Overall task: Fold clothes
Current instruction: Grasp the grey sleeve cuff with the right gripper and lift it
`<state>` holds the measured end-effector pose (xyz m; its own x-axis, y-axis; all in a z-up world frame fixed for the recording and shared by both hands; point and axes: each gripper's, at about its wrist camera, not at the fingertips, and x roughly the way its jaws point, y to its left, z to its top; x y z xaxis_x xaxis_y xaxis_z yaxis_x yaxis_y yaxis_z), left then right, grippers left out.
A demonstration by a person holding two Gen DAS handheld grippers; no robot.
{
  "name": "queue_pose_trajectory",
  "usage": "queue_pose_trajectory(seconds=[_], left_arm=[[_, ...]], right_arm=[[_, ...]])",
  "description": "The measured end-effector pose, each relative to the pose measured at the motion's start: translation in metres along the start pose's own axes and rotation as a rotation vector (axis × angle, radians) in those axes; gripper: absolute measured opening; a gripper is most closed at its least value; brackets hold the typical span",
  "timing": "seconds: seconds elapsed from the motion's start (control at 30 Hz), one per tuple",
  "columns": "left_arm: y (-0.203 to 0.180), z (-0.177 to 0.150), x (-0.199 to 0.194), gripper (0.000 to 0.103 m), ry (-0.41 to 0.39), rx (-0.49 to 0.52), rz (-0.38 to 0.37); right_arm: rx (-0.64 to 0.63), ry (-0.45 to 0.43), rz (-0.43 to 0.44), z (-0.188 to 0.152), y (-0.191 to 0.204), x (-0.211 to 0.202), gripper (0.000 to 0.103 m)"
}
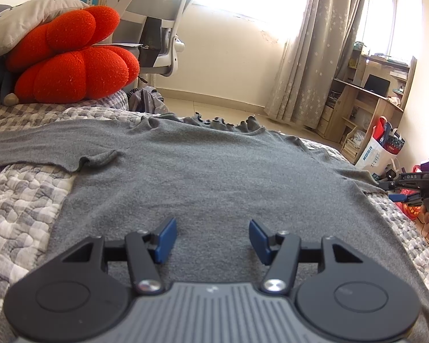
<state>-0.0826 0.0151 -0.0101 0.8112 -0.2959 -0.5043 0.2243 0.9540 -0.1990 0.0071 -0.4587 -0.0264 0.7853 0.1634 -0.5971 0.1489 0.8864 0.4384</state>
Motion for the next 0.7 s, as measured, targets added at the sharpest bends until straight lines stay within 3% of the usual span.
queue_pose_trajectory(seconds=[0.07, 0.23, 0.57, 0.7], left_arm=[[0.0, 0.0, 0.0, 0.058, 0.0, 0.0, 0.0], [0.001, 0.0, 0.0, 0.058, 0.0, -0.003, -0.002], [0.0, -0.001, -0.001, 0.058, -0.001, -0.004, -0.003], [-0.001, -0.001, -0.001, 0.059, 0.0, 0.004, -0.001]], right_arm=[[0.1, 0.018, 0.022, -0.002, -0.011, 0.0, 0.054], [0.19, 0.014, 0.038, -0.003, -0.013, -0.008, 0.054], [0.786, -0.001, 0.205, -0.041, -0.068, -0.02, 0.06], [0.903, -0.001, 0.203, -0.043, -0.073, -0.02, 0.06]])
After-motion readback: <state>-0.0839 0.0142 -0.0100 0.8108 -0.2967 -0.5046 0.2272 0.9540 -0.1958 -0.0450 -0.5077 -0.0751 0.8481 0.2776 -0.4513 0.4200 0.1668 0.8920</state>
